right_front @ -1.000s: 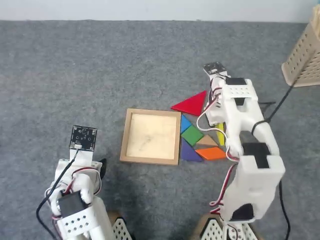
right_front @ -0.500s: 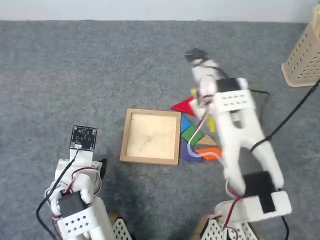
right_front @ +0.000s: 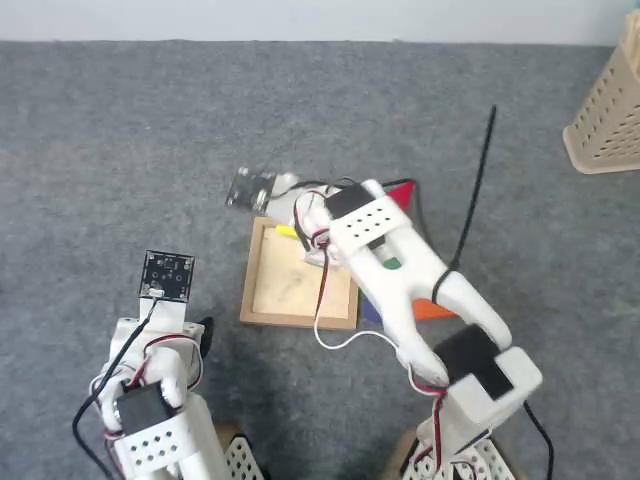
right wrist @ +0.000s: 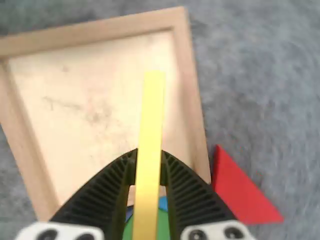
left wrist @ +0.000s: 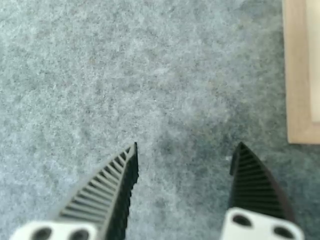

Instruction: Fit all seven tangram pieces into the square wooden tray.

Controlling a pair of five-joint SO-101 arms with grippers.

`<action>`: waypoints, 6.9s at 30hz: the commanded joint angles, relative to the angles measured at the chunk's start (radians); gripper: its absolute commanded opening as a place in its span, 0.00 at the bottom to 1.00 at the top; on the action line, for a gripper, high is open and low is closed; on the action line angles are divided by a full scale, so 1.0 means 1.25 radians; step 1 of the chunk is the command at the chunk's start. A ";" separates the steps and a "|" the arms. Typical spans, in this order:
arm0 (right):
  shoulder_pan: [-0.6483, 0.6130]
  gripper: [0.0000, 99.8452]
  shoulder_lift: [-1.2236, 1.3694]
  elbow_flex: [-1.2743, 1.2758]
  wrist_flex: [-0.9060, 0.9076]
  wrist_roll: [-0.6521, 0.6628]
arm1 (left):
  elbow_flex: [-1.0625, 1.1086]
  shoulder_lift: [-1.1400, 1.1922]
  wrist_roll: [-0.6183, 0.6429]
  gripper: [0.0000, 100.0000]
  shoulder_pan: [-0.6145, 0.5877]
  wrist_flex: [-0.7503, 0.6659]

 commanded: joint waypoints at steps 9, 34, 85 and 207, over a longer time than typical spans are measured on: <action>-0.010 0.12 0.044 -0.053 -0.058 0.098 | -0.007 -0.012 -0.007 0.28 -0.004 0.002; -0.033 0.06 -0.266 0.087 0.082 -0.125 | -0.007 -0.012 -0.007 0.28 -0.004 0.002; 0.304 0.14 0.014 -0.118 -0.042 -0.559 | -0.007 -0.012 -0.007 0.28 -0.004 0.002; 0.256 0.34 0.273 -0.514 0.393 -0.087 | -0.007 -0.012 -0.007 0.28 -0.004 0.002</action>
